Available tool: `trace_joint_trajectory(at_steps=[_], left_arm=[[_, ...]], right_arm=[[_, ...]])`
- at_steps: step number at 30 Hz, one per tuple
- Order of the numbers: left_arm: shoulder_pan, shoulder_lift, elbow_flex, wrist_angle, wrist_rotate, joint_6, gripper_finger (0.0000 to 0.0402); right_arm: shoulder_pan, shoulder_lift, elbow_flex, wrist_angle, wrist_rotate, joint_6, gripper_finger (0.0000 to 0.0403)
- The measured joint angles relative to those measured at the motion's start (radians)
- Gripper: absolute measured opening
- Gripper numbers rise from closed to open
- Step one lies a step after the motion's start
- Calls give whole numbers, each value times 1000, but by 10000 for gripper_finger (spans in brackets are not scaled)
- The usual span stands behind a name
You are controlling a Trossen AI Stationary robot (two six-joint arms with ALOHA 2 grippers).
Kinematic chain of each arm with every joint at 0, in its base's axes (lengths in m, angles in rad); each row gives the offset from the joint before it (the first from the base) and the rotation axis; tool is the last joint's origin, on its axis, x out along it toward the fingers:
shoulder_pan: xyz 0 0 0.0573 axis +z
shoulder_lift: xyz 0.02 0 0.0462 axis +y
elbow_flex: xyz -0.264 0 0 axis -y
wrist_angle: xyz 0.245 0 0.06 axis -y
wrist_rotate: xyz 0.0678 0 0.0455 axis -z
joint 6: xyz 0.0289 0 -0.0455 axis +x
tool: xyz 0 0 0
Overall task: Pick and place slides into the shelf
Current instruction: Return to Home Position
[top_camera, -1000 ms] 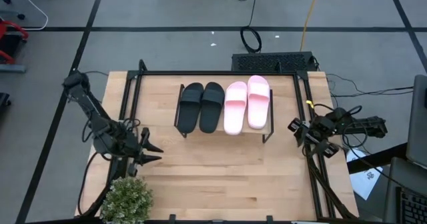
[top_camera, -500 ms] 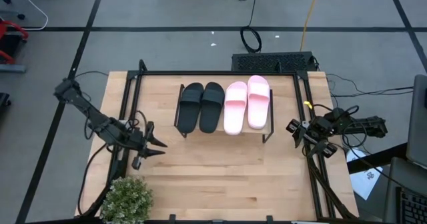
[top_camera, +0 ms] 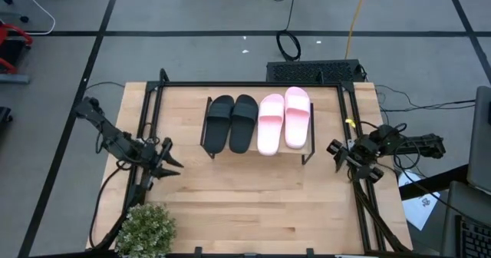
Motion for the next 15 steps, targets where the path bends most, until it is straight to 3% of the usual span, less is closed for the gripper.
trace_joint_trajectory(at_steps=[6,11,15], left_arm=[[-1,-38,-140,117,47,-1,113],[0,-43,-174,130,48,4,113],[0,-42,-174,127,47,37,113]], right_arm=[[0,0,0,-139,123,-41,205],[0,0,0,-127,-18,-93,205],[0,0,0,-169,-58,-91,205]])
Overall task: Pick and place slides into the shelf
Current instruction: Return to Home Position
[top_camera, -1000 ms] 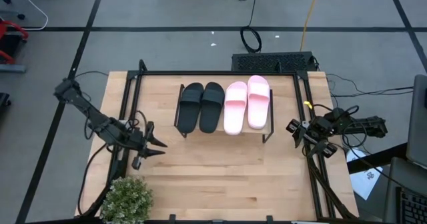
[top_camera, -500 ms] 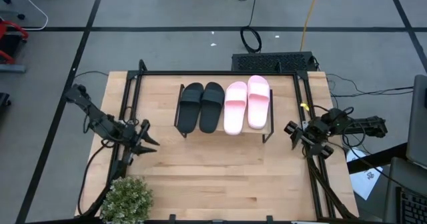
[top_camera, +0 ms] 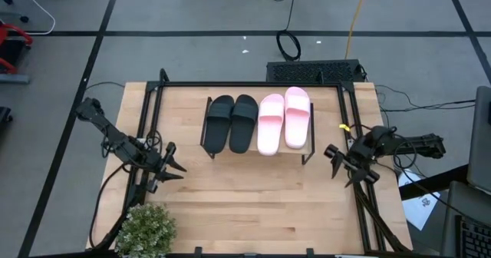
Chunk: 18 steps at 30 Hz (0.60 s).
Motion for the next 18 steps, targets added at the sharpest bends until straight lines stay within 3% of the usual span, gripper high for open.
trace_joint_trajectory(at_steps=[18], left_arm=[[0,0,1,-55,-60,-6,113]], right_arm=[[0,0,0,-101,0,-34,205]])
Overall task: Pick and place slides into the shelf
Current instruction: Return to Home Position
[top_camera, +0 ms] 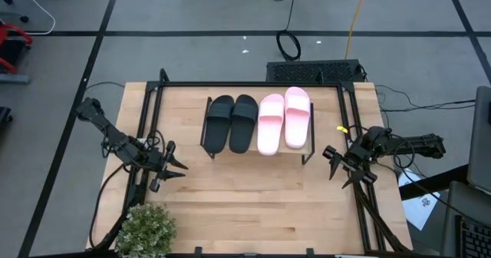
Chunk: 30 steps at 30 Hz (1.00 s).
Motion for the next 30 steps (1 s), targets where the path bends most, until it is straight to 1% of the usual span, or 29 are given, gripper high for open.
trace_joint_trajectory(at_steps=[10,30], left_arm=[[0,0,0,-3,0,-84,113],[0,0,0,-5,-1,-86,113]], right_arm=[[0,0,0,0,0,34,205],[0,0,0,0,-1,34,205]])
